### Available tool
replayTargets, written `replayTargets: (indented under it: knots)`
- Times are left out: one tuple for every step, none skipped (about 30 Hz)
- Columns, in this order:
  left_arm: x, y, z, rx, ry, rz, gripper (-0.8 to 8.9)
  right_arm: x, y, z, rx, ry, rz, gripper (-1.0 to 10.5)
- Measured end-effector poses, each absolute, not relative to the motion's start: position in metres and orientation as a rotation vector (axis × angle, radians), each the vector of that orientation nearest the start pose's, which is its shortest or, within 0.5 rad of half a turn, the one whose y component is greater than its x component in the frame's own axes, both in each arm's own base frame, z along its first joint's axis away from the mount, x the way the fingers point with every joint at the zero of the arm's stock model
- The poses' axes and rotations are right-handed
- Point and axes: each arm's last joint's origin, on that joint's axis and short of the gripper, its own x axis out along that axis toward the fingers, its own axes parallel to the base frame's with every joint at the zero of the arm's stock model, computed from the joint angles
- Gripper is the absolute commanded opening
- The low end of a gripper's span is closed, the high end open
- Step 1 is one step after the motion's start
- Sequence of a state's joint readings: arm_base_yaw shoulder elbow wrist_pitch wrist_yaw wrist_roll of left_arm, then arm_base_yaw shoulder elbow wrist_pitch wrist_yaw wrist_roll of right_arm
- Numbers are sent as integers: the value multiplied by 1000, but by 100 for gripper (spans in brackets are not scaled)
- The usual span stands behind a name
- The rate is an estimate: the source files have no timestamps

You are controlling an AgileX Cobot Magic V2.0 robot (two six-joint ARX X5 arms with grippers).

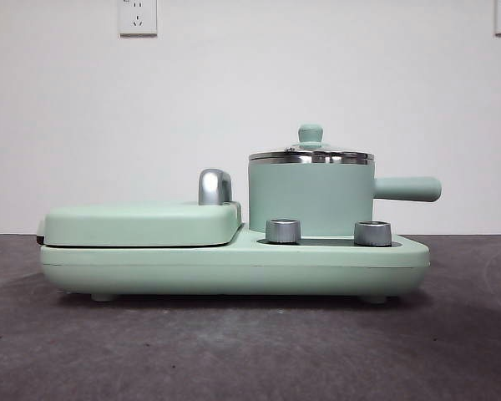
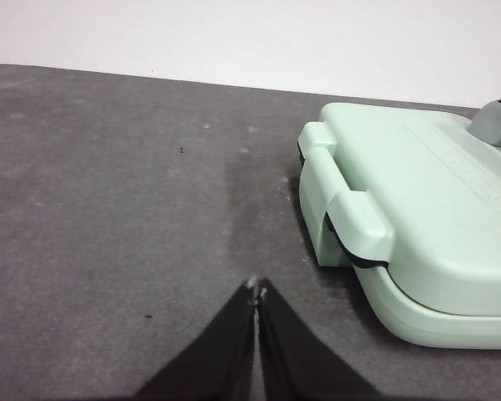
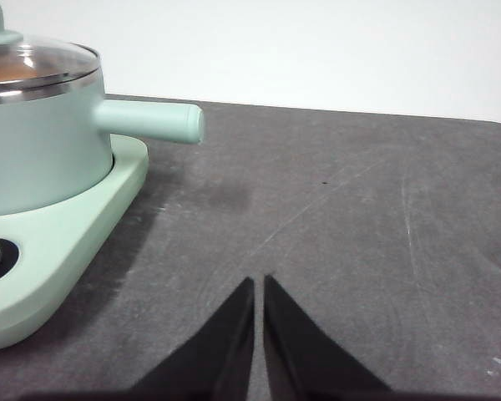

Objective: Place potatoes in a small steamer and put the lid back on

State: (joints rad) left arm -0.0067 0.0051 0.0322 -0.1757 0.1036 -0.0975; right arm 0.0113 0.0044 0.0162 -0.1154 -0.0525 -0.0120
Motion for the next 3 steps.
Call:
replayTargets:
  knots:
    - [95,-4,157,-104,154,-103,6,96,3,158,-10,103,64,15]
    - [95,-4,157,-104,154,-103,6,96,3,158,-10,103,64,15]
    - [95,-4,157,-104,154,-103,6,96,3,158,-10,103,64,15]
